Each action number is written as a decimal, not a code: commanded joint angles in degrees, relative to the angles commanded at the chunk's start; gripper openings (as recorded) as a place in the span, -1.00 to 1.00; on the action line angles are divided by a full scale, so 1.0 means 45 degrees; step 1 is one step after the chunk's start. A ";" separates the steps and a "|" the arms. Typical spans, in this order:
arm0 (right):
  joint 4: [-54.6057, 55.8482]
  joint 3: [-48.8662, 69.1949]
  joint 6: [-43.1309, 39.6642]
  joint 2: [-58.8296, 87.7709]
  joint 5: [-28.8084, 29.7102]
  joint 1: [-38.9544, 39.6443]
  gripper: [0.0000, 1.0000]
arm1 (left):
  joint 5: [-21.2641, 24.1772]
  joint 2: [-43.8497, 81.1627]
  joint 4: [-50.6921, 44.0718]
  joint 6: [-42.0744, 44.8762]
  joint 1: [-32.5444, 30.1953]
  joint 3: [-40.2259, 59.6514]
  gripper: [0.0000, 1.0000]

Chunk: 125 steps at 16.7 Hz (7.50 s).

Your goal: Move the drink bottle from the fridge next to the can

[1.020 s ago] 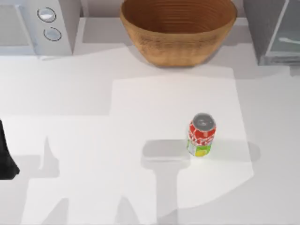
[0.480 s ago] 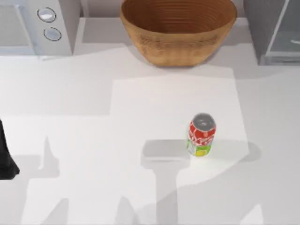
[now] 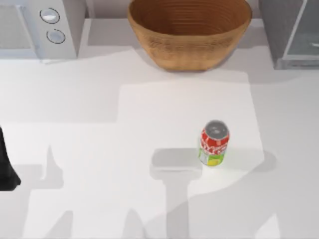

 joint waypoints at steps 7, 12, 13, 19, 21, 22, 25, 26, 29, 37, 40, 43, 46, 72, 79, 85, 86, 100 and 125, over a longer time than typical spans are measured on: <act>0.0000 0.0000 0.0000 0.0000 0.0000 0.0000 -0.51 | 0.0000 0.0000 0.0000 0.0000 0.0000 0.0000 1.00; 0.0000 0.0000 0.0000 0.0000 0.0000 0.0000 -1.00 | 0.0000 0.0000 0.0000 0.0000 0.0000 0.0000 1.00; 0.0000 0.0000 0.0000 0.0000 0.0000 0.0000 -1.00 | 0.0000 0.0000 0.0000 0.0000 0.0000 0.0000 1.00; 0.0000 -0.0010 0.0019 -0.0012 -0.0005 -0.0038 -1.00 | 0.0000 0.0000 0.0000 0.0000 0.0000 0.0000 1.00; -0.0217 0.0042 0.0021 -0.0196 0.0004 -0.0049 -1.00 | 0.0000 0.0000 0.0000 0.0000 0.0000 0.0000 1.00; -0.0488 0.0096 0.0025 -0.0406 0.0005 -0.0052 -1.00 | 0.0000 0.0000 0.0000 0.0000 0.0000 0.0000 1.00; -0.1516 0.0282 0.0035 -0.1183 -0.0016 -0.0043 -1.00 | 0.0000 0.0000 0.0000 0.0000 0.0000 0.0000 1.00; -0.1786 0.0344 0.0035 -0.1404 -0.0022 -0.0039 -1.00 | 0.0000 0.0000 0.0000 0.0000 0.0000 0.0000 1.00; -0.2006 0.0409 0.0034 -0.1602 -0.0026 -0.0039 -1.00 | 0.0000 0.0000 0.0000 0.0000 0.0000 0.0000 1.00; -0.1230 -0.1834 0.0075 -0.2898 -0.0388 -0.0454 -1.00 | 0.0000 0.0000 0.0000 0.0000 0.0000 0.0000 1.00; -0.0404 -0.4531 0.0076 -0.4391 -0.0802 -0.0792 -1.00 | 0.0000 0.0000 0.0000 0.0000 0.0000 0.0000 1.00; 0.0389 -0.6604 0.0080 -0.5833 -0.1165 -0.1118 -1.00 | 0.0000 0.0000 0.0000 0.0000 0.0000 0.0000 1.00; 0.0812 -0.7475 0.0081 -0.6614 -0.1356 -0.1290 -1.00 | 0.0000 0.0000 0.0000 0.0000 0.0000 0.0000 1.00; 0.7289 -1.4135 0.0416 -0.6140 0.7867 0.8441 -1.00 | 0.0000 0.0000 0.0000 0.0000 0.0000 0.0000 1.00; 0.7317 -1.4164 0.0396 -0.6180 0.7900 0.8479 -0.70 | 0.0000 0.0000 0.0000 0.0000 0.0000 0.0000 1.00; 0.7317 -1.4164 0.0396 -0.6180 0.7900 0.8479 0.21 | 0.0000 0.0000 0.0000 0.0000 0.0000 0.0000 1.00; 0.7317 -1.4164 0.0396 -0.6180 0.7900 0.8479 0.36 | 0.0000 0.0000 0.0000 0.0000 0.0000 0.0000 1.00; 0.7350 -1.4189 0.0405 -0.6199 0.7931 0.8507 1.00 | 0.0000 0.0000 0.0000 0.0000 0.0000 0.0000 1.00; -0.2458 -1.6867 0.0456 -1.7822 0.6614 0.7127 1.00 | 0.0000 0.0000 0.0000 0.0000 0.0000 0.0000 1.00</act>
